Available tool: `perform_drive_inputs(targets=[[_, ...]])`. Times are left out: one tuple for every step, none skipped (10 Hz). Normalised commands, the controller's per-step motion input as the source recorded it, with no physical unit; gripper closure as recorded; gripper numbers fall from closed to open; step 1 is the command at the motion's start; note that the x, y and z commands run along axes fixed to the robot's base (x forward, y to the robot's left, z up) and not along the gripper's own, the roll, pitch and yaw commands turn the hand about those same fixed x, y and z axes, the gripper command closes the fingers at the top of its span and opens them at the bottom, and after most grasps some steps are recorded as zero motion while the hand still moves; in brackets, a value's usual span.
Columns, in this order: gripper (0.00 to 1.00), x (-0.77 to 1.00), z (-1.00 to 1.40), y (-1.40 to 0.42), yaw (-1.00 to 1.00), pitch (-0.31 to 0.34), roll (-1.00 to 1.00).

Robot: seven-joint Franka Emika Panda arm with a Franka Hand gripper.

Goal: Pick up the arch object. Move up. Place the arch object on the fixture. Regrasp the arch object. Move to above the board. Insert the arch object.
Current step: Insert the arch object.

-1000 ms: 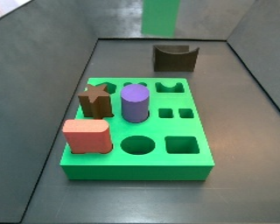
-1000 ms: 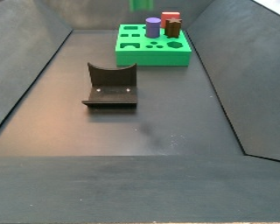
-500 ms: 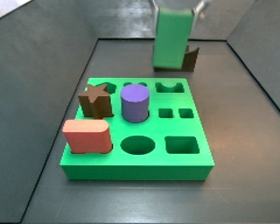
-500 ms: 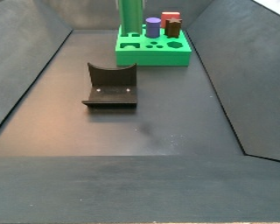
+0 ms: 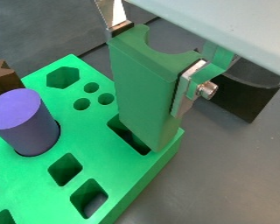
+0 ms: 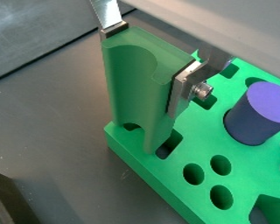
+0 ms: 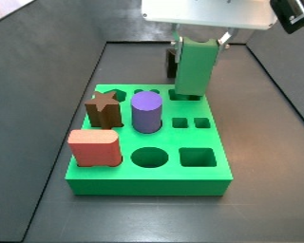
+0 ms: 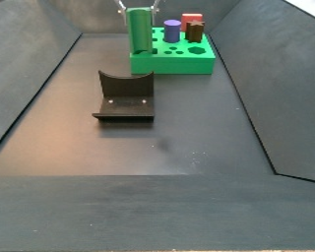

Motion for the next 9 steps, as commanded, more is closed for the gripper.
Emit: perform_drive_inputs(targets=[[1.00,-0.23,-0.13,-0.07,-0.04,-0.114,-0.01],[1.00,-0.27,-0.08,-0.11,-0.03,-0.147,-0.06],[1.00,-0.23,-0.09,-0.10,-0.02,-0.167,-0.12],[1.00,-0.17,-0.10,-0.07,-0.01,-0.169,-0.13],[1.00,-0.08,-0.22,-0.03,0.00,-0.191,-0.11],[1.00,0.01,-0.45,0.00,0.00,-0.160,-0.05],[1.00,0.06,-0.66,0.01,0.00,-0.110,-0.01],[1.00,0.09,-0.59,0.00,0.00,-0.036,0.00],[1.00,0.24,-0.46,0.00,0.04,0.001,0.02]])
